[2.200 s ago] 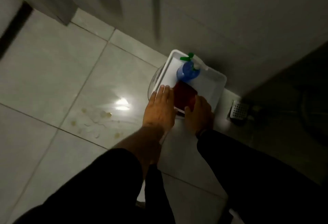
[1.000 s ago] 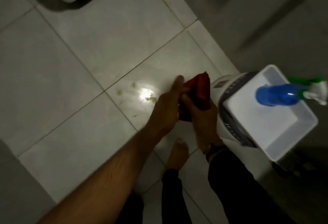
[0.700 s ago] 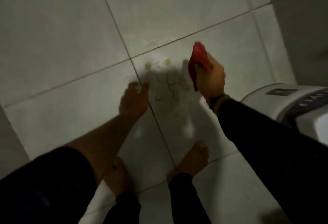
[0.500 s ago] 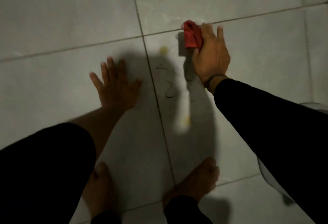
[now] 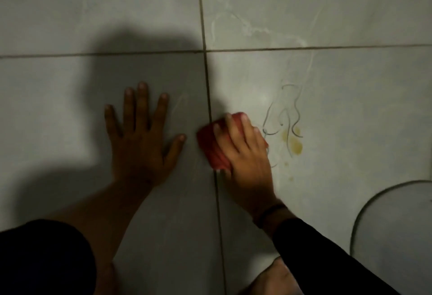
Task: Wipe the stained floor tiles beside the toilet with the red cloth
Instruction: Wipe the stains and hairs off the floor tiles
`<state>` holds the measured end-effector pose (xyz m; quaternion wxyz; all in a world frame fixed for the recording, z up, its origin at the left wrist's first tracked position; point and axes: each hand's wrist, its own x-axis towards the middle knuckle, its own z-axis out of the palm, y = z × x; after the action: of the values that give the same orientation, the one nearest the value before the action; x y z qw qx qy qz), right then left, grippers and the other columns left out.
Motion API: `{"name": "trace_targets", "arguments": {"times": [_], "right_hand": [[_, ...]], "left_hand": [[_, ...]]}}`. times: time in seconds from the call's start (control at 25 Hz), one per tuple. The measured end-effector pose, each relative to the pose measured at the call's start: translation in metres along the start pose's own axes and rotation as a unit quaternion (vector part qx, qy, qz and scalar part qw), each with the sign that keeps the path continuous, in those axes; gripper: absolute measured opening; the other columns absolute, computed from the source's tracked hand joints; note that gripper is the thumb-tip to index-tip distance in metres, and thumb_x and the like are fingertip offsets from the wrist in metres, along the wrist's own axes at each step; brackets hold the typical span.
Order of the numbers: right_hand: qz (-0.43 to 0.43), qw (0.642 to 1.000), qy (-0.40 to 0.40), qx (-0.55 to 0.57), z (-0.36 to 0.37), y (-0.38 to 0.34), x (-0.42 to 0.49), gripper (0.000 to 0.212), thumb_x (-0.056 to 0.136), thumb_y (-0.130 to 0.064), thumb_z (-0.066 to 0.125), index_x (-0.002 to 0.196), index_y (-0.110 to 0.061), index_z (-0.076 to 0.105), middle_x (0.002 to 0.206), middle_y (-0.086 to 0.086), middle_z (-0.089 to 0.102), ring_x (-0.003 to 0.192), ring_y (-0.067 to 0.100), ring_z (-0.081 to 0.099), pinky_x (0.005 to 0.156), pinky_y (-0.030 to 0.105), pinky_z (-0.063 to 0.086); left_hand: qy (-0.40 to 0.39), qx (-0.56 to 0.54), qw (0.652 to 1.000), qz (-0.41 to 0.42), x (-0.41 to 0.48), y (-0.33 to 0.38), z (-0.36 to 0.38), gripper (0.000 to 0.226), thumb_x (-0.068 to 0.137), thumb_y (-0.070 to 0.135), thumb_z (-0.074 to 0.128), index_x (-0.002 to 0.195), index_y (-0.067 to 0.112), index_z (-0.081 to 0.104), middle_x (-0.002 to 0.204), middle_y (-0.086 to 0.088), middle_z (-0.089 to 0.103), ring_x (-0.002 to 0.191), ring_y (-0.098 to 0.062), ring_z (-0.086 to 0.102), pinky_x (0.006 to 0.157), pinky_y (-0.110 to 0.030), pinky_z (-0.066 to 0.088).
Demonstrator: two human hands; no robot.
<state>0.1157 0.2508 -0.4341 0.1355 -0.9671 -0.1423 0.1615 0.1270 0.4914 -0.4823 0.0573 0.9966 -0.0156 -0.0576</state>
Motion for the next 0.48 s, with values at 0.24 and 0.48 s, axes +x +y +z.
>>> {"name": "trace_targets", "arguments": {"times": [0.24,0.48], "right_hand": [[0.095,0.987,0.114,0.058,0.007,-0.016,0.066,0.069,0.096,-0.027,0.056,0.163,-0.02,0.041,0.175,0.015,0.033,0.163,0.046,0.02,0.131,0.064,0.023],[0.041,0.998,0.034,0.044,0.029,0.008,-0.052,0.066,0.096,-0.041,0.051,0.159,-0.019,0.048,0.172,0.013,0.038,0.164,0.033,0.014,0.126,0.061,0.03]], "left_hand": [[-0.001,-0.001,1.0,0.008,0.003,-0.001,0.005,0.089,0.103,0.07,0.029,0.178,0.024,0.017,0.185,-0.018,0.007,0.17,-0.044,0.009,0.131,-0.071,0.004],[0.01,-0.007,1.0,0.015,0.003,-0.002,0.01,0.088,0.104,0.07,0.028,0.178,0.025,0.011,0.185,-0.019,0.005,0.171,-0.044,0.007,0.131,-0.073,0.004]]}}
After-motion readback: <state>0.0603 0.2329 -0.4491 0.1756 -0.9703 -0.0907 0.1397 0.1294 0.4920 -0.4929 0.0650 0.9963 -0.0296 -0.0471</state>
